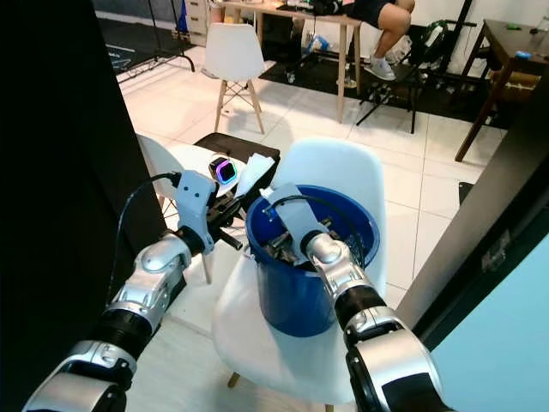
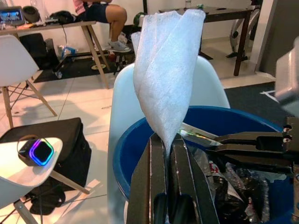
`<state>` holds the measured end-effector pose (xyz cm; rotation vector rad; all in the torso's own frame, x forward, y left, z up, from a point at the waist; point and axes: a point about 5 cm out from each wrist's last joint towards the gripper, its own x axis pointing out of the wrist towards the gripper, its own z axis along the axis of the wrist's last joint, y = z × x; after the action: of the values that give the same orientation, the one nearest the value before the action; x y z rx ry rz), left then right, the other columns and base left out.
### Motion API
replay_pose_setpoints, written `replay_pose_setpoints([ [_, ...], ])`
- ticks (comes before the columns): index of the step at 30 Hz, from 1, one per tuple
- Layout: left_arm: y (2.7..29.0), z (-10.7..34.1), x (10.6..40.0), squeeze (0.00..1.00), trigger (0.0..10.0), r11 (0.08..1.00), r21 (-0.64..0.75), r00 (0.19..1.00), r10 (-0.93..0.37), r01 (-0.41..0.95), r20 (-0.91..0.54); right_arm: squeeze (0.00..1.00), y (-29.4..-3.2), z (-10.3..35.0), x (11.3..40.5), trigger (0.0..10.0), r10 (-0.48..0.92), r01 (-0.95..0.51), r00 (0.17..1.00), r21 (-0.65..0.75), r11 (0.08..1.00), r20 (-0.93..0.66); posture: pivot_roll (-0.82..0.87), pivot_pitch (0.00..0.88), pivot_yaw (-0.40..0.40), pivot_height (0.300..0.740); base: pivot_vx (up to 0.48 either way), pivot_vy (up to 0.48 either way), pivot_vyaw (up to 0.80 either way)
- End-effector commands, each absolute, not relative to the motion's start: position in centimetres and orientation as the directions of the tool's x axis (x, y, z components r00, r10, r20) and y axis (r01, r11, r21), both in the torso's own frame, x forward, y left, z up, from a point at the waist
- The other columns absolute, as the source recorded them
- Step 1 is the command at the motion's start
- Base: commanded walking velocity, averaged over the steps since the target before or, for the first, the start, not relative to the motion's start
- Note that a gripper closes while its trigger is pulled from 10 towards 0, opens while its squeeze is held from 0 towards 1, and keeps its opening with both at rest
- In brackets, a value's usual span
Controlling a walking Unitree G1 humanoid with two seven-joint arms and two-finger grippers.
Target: Clean up the room
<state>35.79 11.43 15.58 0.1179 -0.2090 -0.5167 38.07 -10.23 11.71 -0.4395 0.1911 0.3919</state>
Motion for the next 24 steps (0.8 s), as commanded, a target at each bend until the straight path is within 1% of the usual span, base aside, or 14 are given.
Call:
replay_pose_setpoints([
  [1, 11.5, 15.1, 35.5, 0.00, 10.0, 0.851, 0.178, 0.843, -0.519, 0.495, 0.139, 0.00, -10.8, 11.1, 38.0, 10.0, 0.269, -0.372, 0.917, -0.388, 0.843, -0.294, 0.08, 0.000, -0.040, 0.740, 0.000, 0.000, 0.00],
  [5, 10.9, 14.8, 35.4, 0.00, 10.0, 0.844, 0.181, 0.839, -0.529, 0.505, 0.129, 0.00, -11.4, 10.9, 38.1, 10.0, 0.207, -0.318, 0.930, -0.383, 0.868, -0.303, 0.07, 0.000, -0.041, 0.740, 0.000, 0.000, 0.00],
  [9, 10.7, 14.5, 35.3, 0.00, 10.0, 0.838, 0.189, 0.835, -0.537, 0.512, 0.118, 0.00, -11.5, 10.9, 38.1, 10.0, 0.186, -0.296, 0.935, -0.377, 0.877, -0.301, 0.07, 0.000, -0.039, 0.740, 0.000, 0.000, 0.00],
  [10, 10.6, 14.5, 35.3, 0.00, 10.0, 0.834, 0.191, 0.832, -0.542, 0.517, 0.115, 1.00, -11.6, 10.9, 38.2, 10.0, 0.176, -0.281, 0.938, -0.360, 0.890, -0.298, 0.07, 0.000, -0.037, 0.740, 0.000, 0.000, 0.00],
  [15, 10.3, 14.5, 35.3, 0.00, 10.0, 0.826, 0.194, 0.824, -0.555, 0.530, 0.113, 1.00, -11.6, 11.3, 38.3, 10.0, 0.151, -0.242, 0.950, -0.340, 0.909, -0.273, 0.07, 0.000, -0.037, 0.740, 0.000, 0.000, 0.00],
  [17, 10.1, 14.5, 35.3, 0.00, 10.0, 0.821, 0.197, 0.820, -0.562, 0.535, 0.114, 1.00, -11.9, 11.8, 38.5, 10.0, 0.108, -0.188, 0.966, -0.352, 0.917, -0.236, 0.07, 0.000, -0.035, 0.740, 0.000, 0.000, 0.00],
  [18, 10.1, 14.5, 35.3, 0.00, 10.0, 0.820, 0.197, 0.818, -0.564, 0.538, 0.112, 1.00, -11.8, 12.1, 38.6, 10.0, 0.146, -0.210, 0.968, -0.336, 0.918, -0.206, 0.07, 0.000, -0.034, 0.740, 0.000, 0.000, 0.00],
  [19, 10.0, 14.5, 35.3, 0.00, 10.0, 0.817, 0.198, 0.816, -0.567, 0.541, 0.110, 0.92, -11.5, 12.3, 38.5, 10.0, 0.214, -0.261, 0.959, -0.281, 0.924, -0.187, 0.07, 0.000, -0.032, 0.740, 0.000, 0.000, 0.00],
  [20, 10.0, 14.5, 35.3, 0.00, 10.0, 0.817, 0.198, 0.816, -0.567, 0.541, 0.110, 0.92, -11.5, 12.3, 38.5, 10.0, 0.214, -0.261, 0.959, -0.281, 0.924, -0.187, 0.07, 0.000, -0.032, 0.740, 0.000, 0.000, 0.00],
  [21, 9.9, 14.5, 35.2, 0.00, 10.0, 0.809, 0.205, 0.810, -0.577, 0.550, 0.104, 0.00, -11.7, 12.8, 38.5, 10.0, 0.259, -0.281, 0.955, -0.163, 0.946, -0.146, 0.06, 0.000, -0.032, 0.740, 0.000, 0.000, 0.00],
  [23, 9.9, 14.5, 35.2, 0.00, 10.0, 0.809, 0.205, 0.810, -0.577, 0.550, 0.104, 0.00, -11.7, 12.8, 38.5, 10.0, 0.259, -0.281, 0.955, -0.163, 0.946, -0.146, 0.06, 0.000, -0.032, 0.740, 0.000, 0.000, 0.00],
  [24, 9.8, 14.5, 35.2, 0.00, 10.0, 0.804, 0.210, 0.805, -0.584, 0.557, 0.101, 0.00, -12.0, 13.1, 38.5, 10.0, 0.280, -0.290, 0.954, -0.081, 0.954, -0.111, 0.06, 0.000, -0.031, 0.740, 0.000, 0.000, 0.00],
])
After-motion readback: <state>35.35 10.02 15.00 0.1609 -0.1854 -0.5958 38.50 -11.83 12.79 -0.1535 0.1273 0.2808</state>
